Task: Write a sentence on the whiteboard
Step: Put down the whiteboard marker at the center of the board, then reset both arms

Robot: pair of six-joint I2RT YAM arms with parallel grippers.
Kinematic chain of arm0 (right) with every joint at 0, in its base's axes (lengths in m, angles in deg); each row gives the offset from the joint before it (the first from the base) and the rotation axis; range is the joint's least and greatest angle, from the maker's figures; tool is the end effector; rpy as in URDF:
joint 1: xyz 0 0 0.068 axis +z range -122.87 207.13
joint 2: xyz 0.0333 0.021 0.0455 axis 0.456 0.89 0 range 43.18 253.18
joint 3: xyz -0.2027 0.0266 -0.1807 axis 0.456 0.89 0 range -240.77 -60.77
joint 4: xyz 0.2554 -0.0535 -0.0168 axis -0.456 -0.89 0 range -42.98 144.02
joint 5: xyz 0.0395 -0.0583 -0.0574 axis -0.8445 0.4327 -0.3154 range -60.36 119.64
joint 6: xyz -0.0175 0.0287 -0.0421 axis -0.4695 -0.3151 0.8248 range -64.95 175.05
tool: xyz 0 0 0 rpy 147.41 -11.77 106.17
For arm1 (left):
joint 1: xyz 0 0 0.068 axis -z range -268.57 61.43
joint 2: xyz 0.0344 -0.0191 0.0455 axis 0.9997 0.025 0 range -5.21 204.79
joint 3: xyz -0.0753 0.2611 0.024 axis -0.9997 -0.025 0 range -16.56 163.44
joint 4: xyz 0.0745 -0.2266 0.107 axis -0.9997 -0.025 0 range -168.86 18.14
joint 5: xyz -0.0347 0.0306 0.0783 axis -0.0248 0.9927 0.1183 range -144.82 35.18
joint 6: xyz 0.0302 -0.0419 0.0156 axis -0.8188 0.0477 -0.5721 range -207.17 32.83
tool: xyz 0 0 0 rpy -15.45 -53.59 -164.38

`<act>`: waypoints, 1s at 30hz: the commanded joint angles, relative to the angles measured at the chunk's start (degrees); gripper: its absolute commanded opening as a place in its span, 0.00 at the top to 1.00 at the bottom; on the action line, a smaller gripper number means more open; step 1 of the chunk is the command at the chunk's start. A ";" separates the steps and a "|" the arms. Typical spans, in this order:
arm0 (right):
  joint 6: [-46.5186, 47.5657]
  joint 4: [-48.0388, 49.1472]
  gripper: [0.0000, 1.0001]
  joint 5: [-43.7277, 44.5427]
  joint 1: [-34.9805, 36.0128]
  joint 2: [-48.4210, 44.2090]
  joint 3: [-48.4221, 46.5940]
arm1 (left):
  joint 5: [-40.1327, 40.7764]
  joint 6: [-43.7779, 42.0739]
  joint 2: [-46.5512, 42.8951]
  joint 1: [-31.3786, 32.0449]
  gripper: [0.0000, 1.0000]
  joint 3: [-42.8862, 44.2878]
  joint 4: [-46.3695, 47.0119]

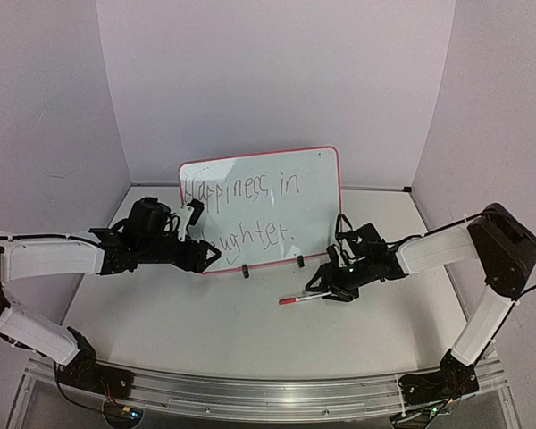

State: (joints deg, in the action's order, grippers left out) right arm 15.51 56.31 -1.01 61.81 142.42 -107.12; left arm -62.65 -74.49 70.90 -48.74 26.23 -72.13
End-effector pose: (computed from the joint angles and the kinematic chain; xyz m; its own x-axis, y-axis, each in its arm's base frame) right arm 0.2565 0.1996 0.1342 -0.9711 -0.0058 -0.2386 -0.1780 0.6836 0.7078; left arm 0.2161 -0.1864 0.2248 -0.5730 0.1946 -0.7961 0.6107 0.7492 -0.2565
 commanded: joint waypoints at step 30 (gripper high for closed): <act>30.40 17.46 0.02 45.79 -20.44 -43.77 19.97 | 21.56 -2.53 -17.51 -33.41 0.05 -7.54 12.07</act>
State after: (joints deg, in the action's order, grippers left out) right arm 38.78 56.97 37.54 41.28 103.71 -94.63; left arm -46.91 -71.60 56.30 -82.00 20.91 -73.68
